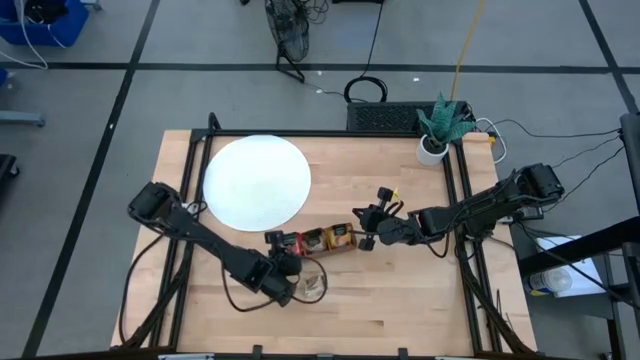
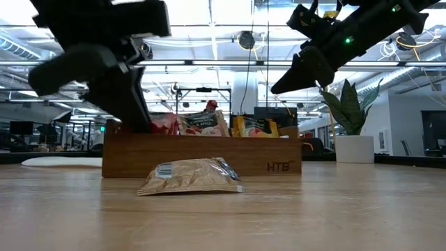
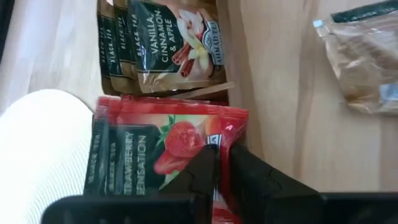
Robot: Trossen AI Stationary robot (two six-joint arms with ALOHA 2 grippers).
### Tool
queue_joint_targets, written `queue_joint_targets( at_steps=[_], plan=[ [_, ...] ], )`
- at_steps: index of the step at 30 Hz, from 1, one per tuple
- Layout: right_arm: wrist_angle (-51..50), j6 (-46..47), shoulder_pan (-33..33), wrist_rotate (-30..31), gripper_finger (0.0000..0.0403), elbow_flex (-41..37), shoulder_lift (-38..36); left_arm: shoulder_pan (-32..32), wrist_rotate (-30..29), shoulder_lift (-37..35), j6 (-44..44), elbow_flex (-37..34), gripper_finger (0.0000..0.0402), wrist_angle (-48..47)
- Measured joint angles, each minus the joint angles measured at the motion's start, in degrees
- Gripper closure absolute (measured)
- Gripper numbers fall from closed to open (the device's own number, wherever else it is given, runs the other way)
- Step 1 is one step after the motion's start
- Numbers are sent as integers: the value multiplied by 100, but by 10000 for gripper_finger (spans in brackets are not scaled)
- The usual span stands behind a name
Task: Pick & Place Tea
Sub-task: Put the red tea bag into the left section of the wooden organizer
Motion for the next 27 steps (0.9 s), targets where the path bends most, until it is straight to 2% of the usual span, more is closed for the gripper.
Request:
queue_joint_targets(
  at_steps=[4,16,23,27],
  plan=[
    [-13,-2,0,0,403,0,0,0,-43,-268,-289,-9,332,-19],
    [-23,-2,0,0,403,0,0,133,-184,-453,-464,-7,232,-414],
    [-26,-2,0,0,403,0,0,77,13,-764,-168,9,220,-41],
    [-42,-2,0,2,403,-1,0,107,525,-855,-271,15,220,209]
  ],
)
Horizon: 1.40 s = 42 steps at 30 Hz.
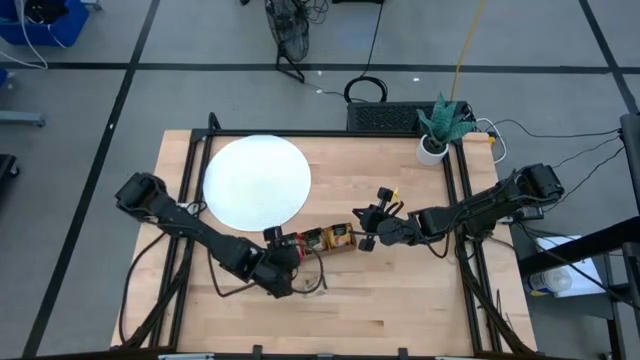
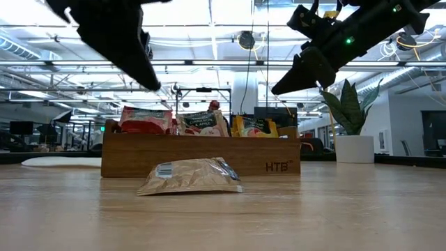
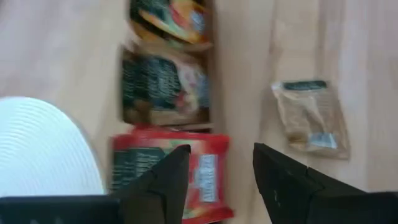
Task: Pick & Place Tea
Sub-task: Put the red tea bag into the left section of the wooden organizer
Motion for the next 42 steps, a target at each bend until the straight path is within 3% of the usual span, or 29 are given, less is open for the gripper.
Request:
queue_joint_targets(
  at_steps=[4,11,13,19,25,30,42],
  plan=[
    [-4,0,0,0,403,-1,0,86,131,212,-51,-4,242,-313],
    [1,0,-2,0,403,0,0,496,310,664,-198,-31,372,-440],
    [-27,0,-2,0,403,-1,0,578,451,763,-204,-31,393,-430],
    [-48,0,-2,0,403,-1,0,689,608,1054,-173,-15,372,-300],
    [-52,0,-2,0,403,-1,0,730,747,1407,-67,8,395,-107],
    [-52,17,-2,0,403,-1,0,803,956,1566,18,18,389,211],
    [-57,22,-2,0,403,-1,0,843,1018,1265,47,-39,378,365]
  ],
)
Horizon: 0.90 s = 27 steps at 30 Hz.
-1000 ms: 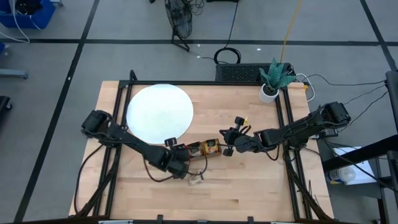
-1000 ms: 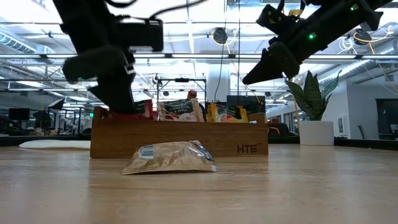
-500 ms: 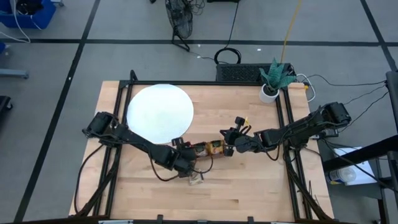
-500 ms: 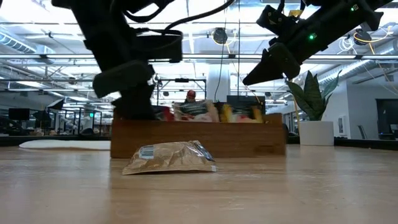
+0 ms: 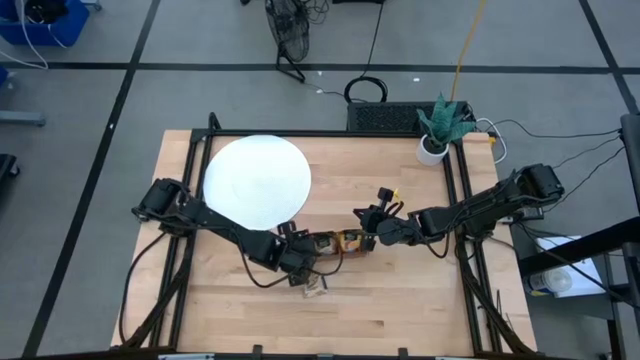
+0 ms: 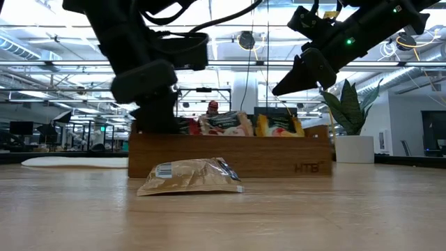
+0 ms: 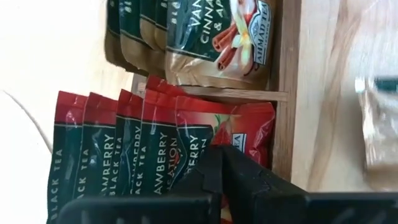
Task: Pick & Place Tea
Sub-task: Put the red tea bag into the left section of the wooden organizer
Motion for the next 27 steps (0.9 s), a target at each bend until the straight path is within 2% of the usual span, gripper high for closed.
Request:
queue_joint_targets(
  at_steps=[6,17,27],
  plan=[
    [-20,-1,0,-2,403,0,0,-26,80,-534,39,-39,397,-153],
    [-30,-2,0,0,403,0,0,-29,-287,-657,-6,-24,352,-492],
    [-28,0,0,0,403,0,0,-34,-367,-874,46,-4,348,-491]
  ],
)
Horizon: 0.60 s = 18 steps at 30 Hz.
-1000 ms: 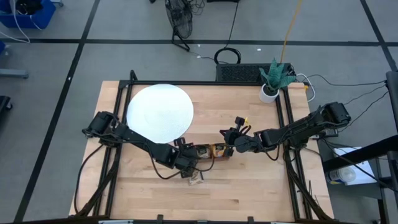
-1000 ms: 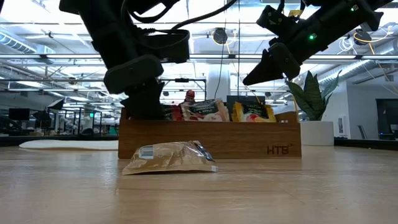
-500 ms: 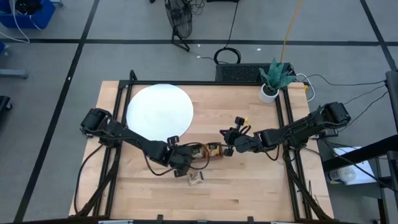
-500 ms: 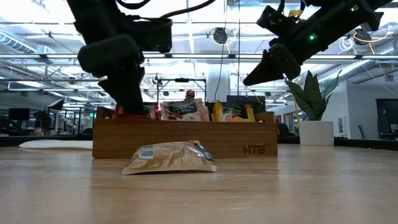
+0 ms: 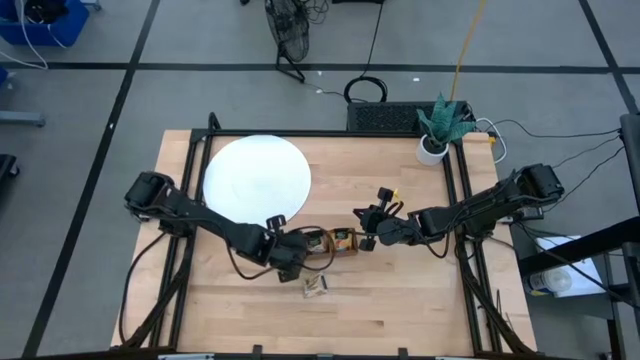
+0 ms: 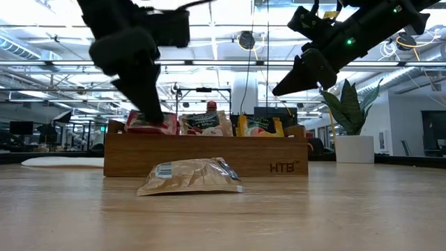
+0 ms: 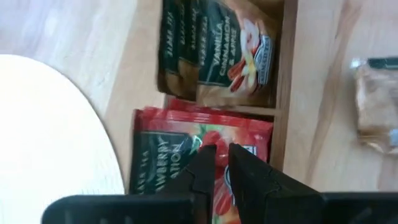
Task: Pick & Place Tea
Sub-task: Put the red tea bag into the left section of the wooden organizer, then put the brown tea bag into the middle section of the wooden organizer
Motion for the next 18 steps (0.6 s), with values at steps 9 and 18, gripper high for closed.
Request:
queue_joint_targets(
  at_steps=[9,18],
  plan=[
    [550,-43,39,-625,403,0,0,-213,-437,-796,400,0,350,195],
    [2368,-678,544,-3513,339,374,1210,-1141,-2487,-1642,959,7,349,397]
  ],
)
